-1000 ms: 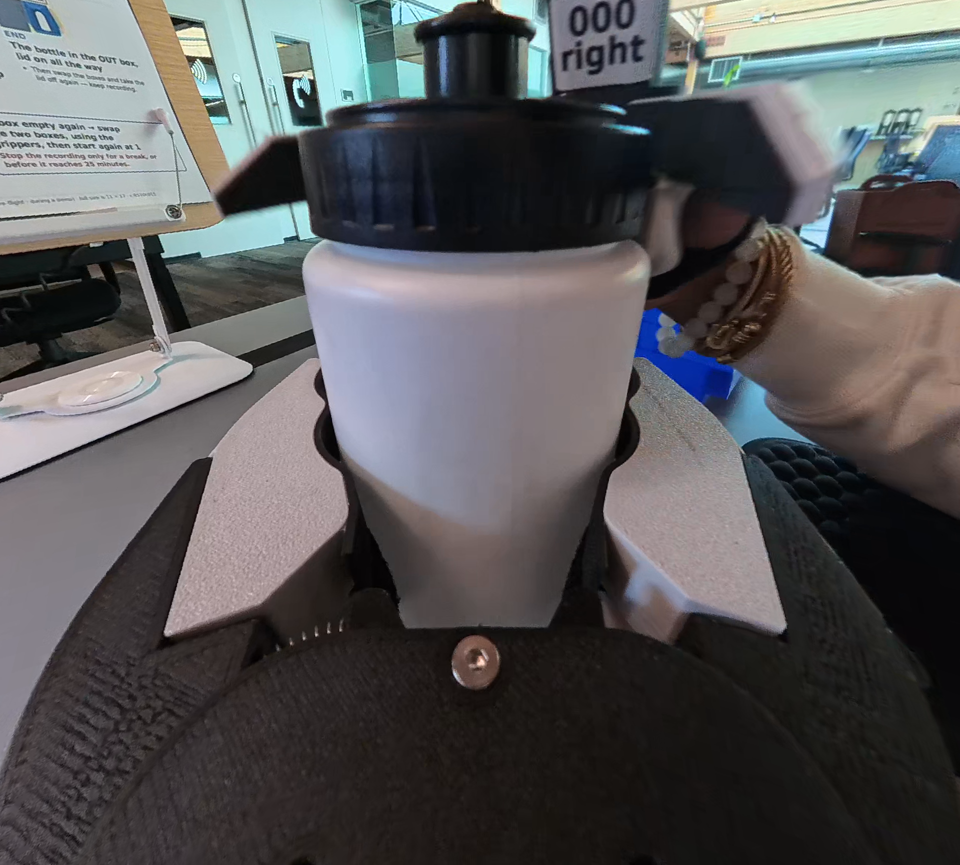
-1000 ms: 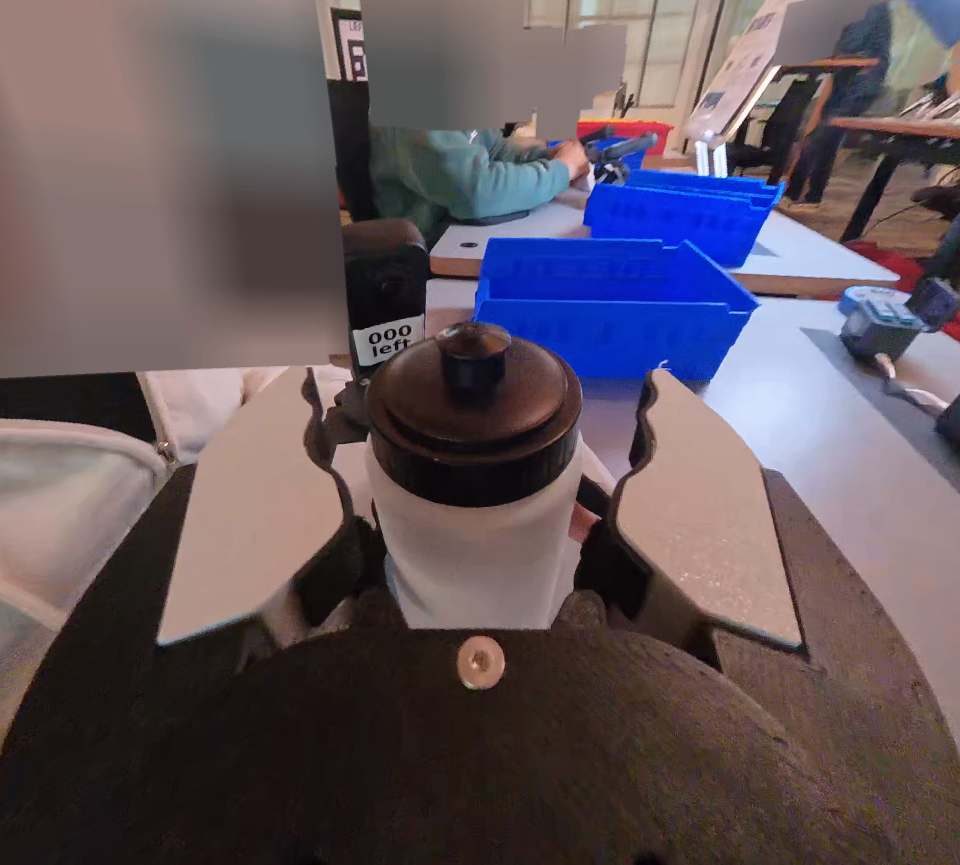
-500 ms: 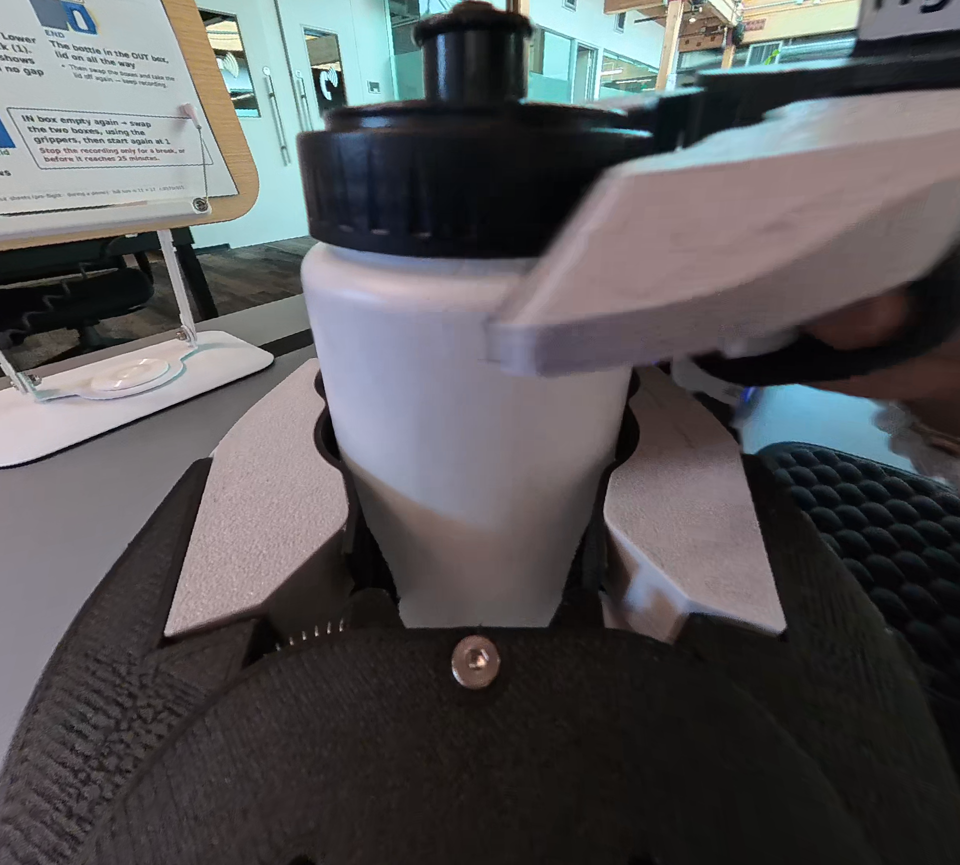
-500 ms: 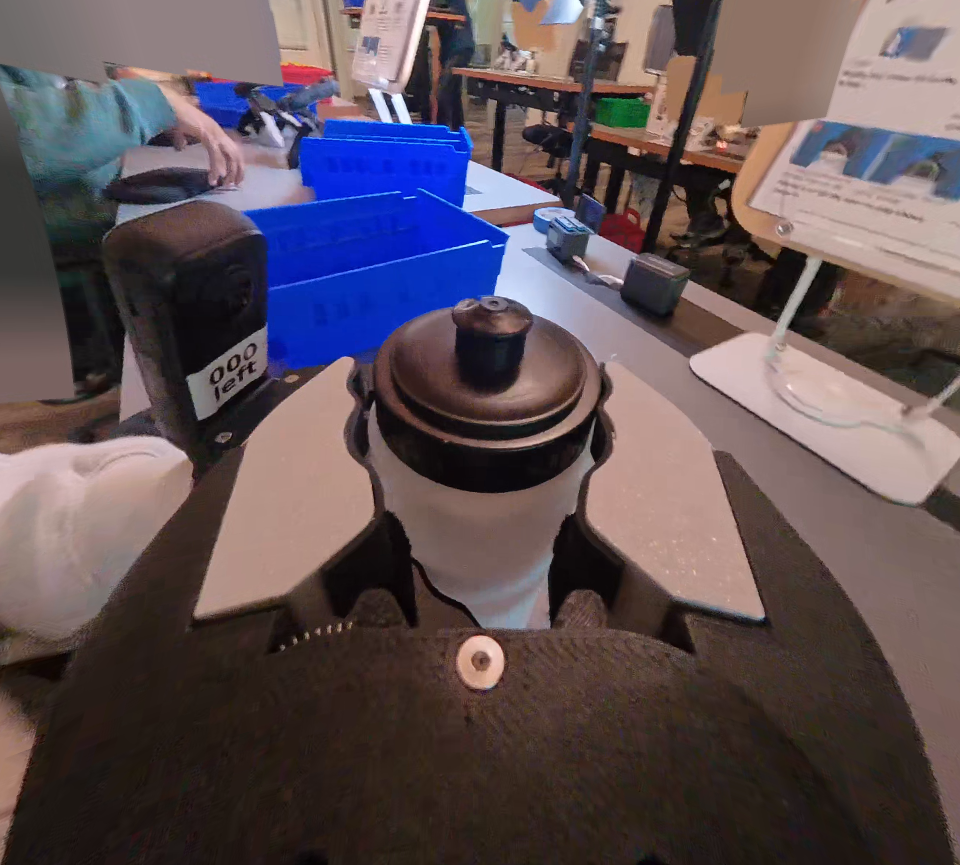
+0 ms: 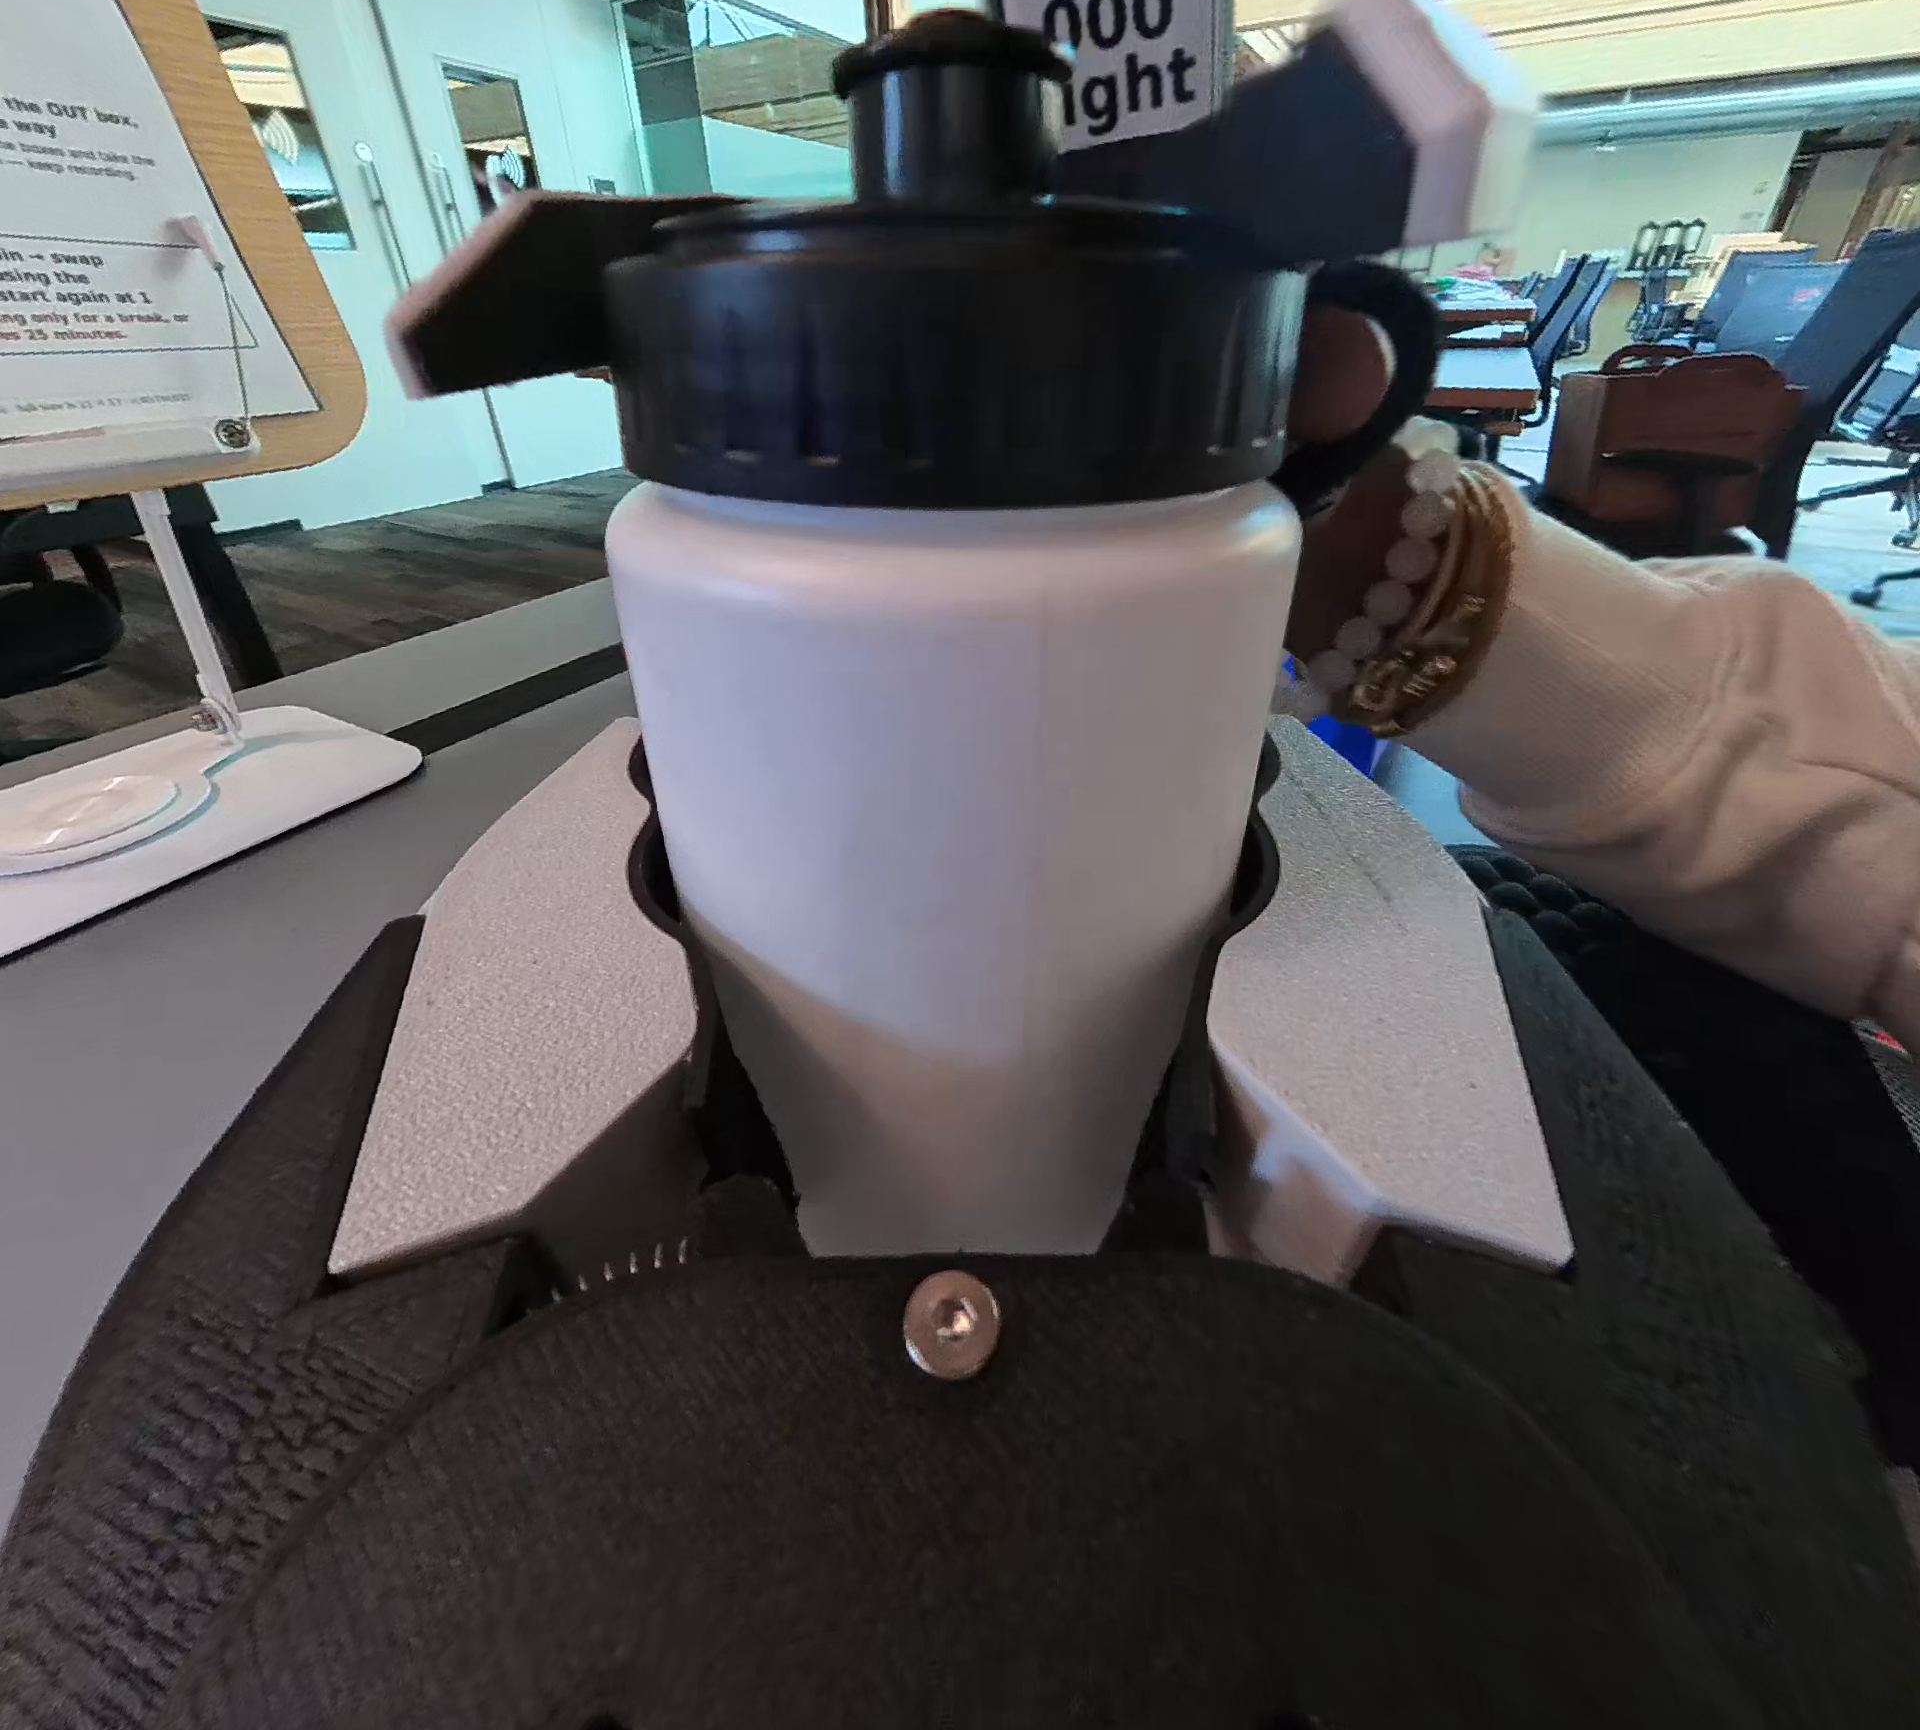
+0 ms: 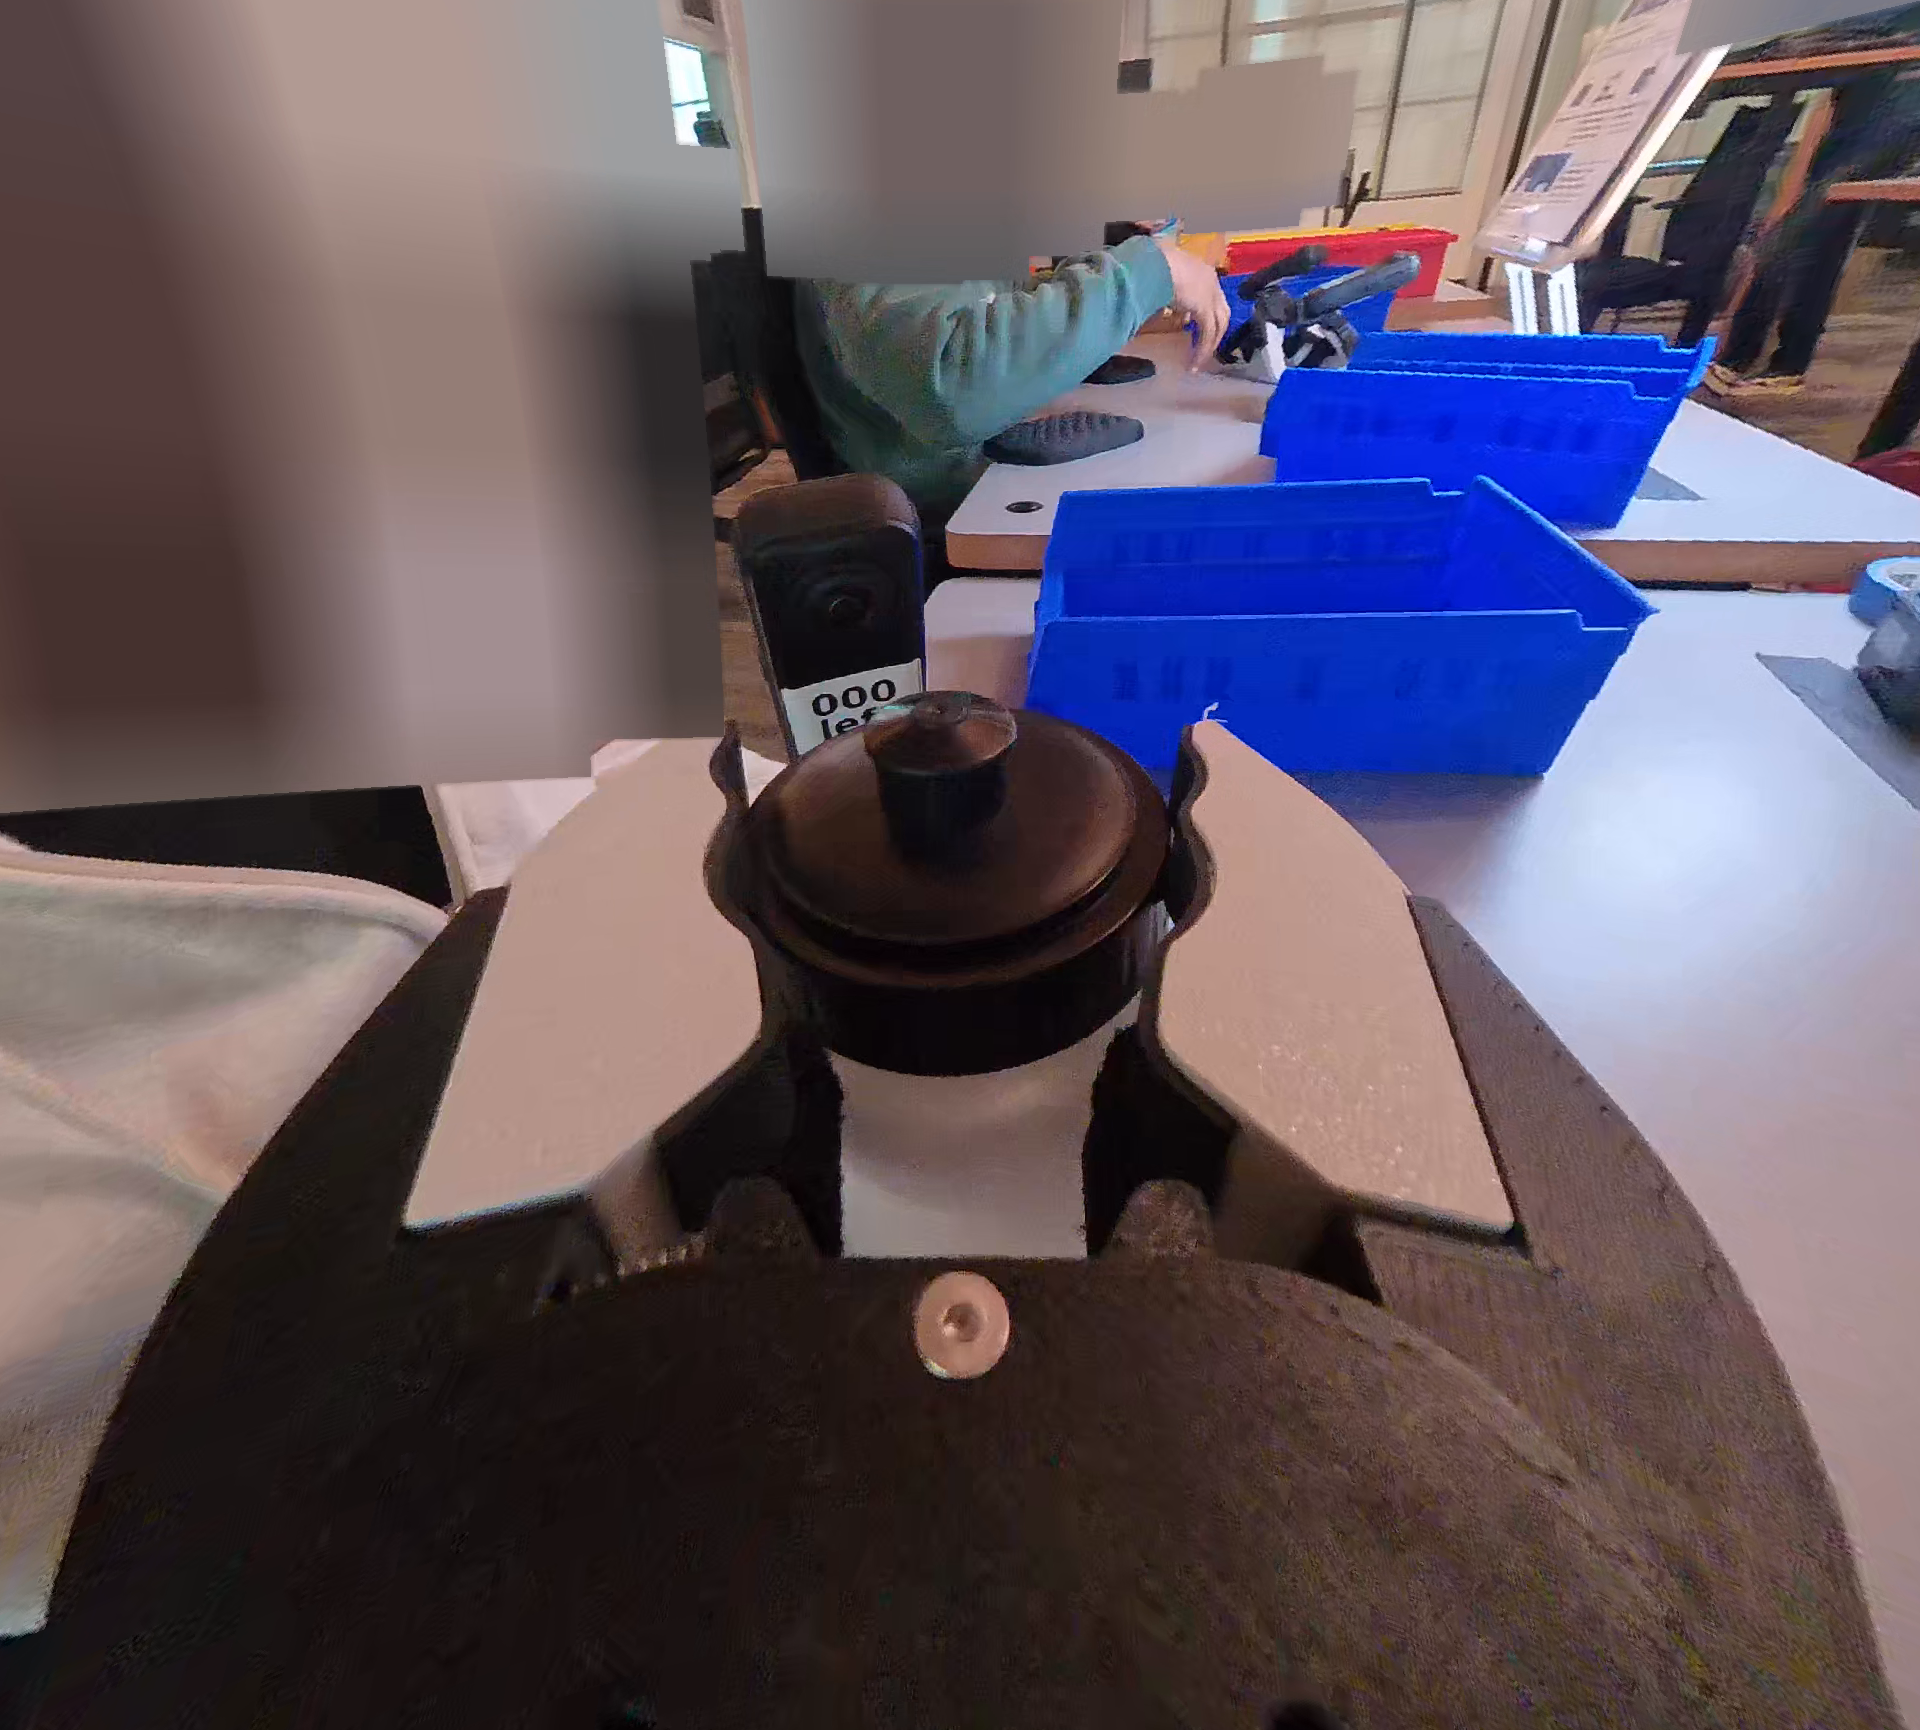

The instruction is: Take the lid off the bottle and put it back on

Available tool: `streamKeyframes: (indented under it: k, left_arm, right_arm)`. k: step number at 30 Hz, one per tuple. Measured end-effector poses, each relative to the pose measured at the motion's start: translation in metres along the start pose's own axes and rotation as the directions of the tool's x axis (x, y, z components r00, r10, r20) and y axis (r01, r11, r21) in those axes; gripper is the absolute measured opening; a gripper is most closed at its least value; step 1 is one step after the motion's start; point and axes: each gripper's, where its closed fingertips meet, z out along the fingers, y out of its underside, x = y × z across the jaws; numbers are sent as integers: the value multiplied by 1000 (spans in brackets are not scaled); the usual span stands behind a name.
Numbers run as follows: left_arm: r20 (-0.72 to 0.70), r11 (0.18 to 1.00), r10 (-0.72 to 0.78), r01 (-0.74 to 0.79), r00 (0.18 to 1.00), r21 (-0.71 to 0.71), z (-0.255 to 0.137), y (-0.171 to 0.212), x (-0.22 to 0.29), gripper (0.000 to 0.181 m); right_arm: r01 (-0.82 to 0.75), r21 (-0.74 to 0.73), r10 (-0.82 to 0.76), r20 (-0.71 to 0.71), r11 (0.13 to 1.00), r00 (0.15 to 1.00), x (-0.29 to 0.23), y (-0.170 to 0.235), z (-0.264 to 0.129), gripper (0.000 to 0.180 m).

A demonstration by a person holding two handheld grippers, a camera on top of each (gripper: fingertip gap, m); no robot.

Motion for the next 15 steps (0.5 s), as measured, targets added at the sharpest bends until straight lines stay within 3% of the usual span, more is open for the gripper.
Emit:
streamKeyframes:
  k: [6, 11, 13, 15]
  left_arm:
    - [26, 1000, -2, 2, 1000, -2, 0, 0, 0, 104]
    - [40, 1000, -14, 14, 999, -1, 0, 0, -2, 104]
    - [39, 1000, -3, 3, 999, 5, 0, 0, -1, 104]
    - [25, 1000, -5, 5, 1000, 2, 0, 0, 0, 104]
  right_arm:
    - [-36, 56, 52, -335, 998, 941, 12, -1, -5, 75]
    - [-34, 122, 106, -653, 992, 750, 23, -2, -13, 73]
    - [30, 108, 53, -690, 994, 722, 20, -5, -14, 73]
    - [123, 64, -63, -584, 990, 809, 11, -9, -7, 84]
